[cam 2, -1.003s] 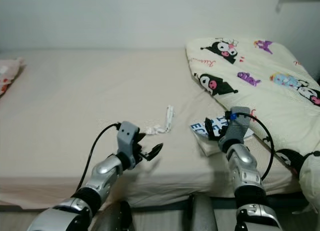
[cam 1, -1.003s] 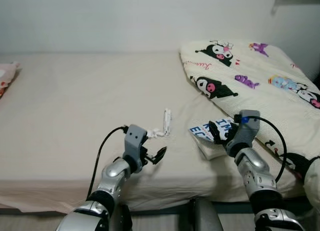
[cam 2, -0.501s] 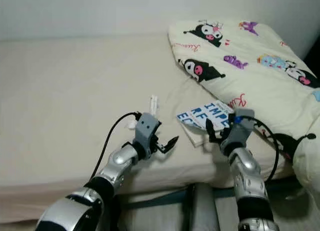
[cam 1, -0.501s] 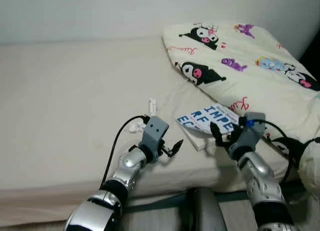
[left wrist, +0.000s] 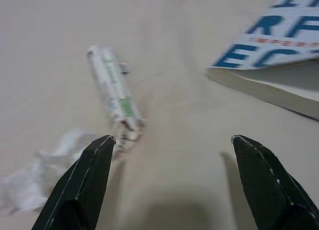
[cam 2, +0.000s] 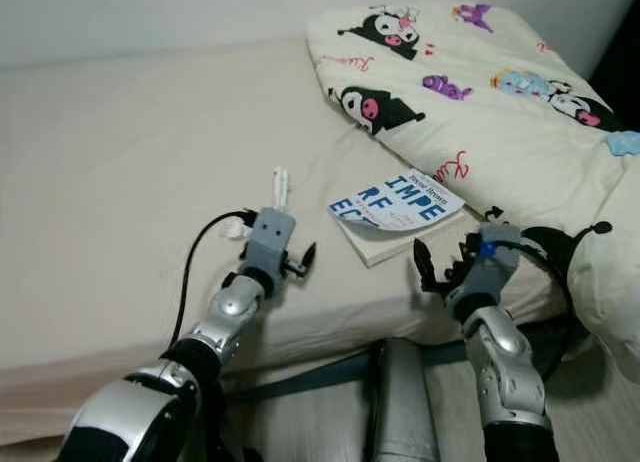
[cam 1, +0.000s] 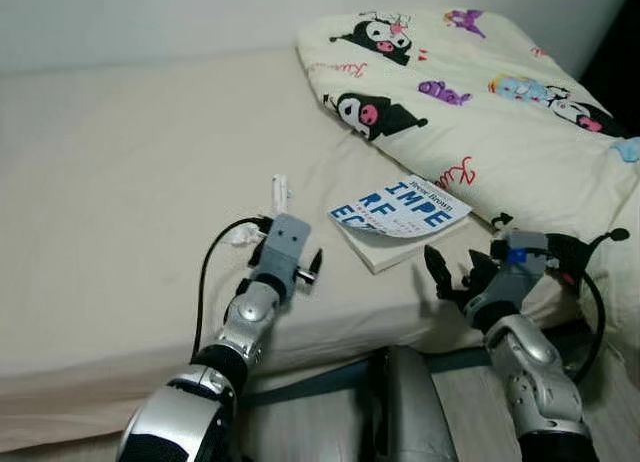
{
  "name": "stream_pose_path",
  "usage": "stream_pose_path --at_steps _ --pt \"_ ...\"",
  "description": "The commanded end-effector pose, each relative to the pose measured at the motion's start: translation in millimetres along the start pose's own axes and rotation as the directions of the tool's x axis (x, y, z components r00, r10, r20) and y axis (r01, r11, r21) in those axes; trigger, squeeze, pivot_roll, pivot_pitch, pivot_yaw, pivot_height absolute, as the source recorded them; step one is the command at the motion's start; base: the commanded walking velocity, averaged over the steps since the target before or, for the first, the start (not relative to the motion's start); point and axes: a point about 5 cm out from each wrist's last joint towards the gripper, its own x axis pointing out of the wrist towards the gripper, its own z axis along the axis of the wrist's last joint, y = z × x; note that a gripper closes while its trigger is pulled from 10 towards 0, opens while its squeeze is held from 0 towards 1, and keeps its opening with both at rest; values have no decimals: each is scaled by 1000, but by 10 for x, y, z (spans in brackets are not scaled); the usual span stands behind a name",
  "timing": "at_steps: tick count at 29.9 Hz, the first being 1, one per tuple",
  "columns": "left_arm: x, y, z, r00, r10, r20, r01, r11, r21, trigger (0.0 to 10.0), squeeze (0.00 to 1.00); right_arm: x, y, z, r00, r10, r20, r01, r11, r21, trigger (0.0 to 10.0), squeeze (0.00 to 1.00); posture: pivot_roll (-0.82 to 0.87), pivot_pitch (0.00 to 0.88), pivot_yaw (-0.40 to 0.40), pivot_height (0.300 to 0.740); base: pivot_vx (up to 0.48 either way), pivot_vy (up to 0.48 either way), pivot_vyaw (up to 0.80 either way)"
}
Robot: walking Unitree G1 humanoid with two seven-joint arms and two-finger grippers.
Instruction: Clean up the room
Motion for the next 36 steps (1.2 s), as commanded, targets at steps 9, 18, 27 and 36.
stream_pose_path --at_steps 9,18,27,36 --pt "45 354 156 974 214 79 -221 972 85 10000 0 -80 166 -46 998 43 -34 -42 999 35 10000 0 -166 307 46 496 0 0 0" --pt "-63 517 -156 947 297 -123 -287 953 95 10000 0 -82 248 102 999 53 -4 -53 998 27 10000 0 -189 317 51 496 0 0 0" --pt "9 454 -73 941 310 -133 -309 951 32 10000 0 -152 242 196 999 34 17 -35 999 23 10000 0 -221 332 67 496 0 0 0" --pt "114 333 93 959 268 -95 -272 962 -32 10000 0 -186 273 234 999 27 23 -27 999 30 10000 0 -236 331 73 496 0 0 0"
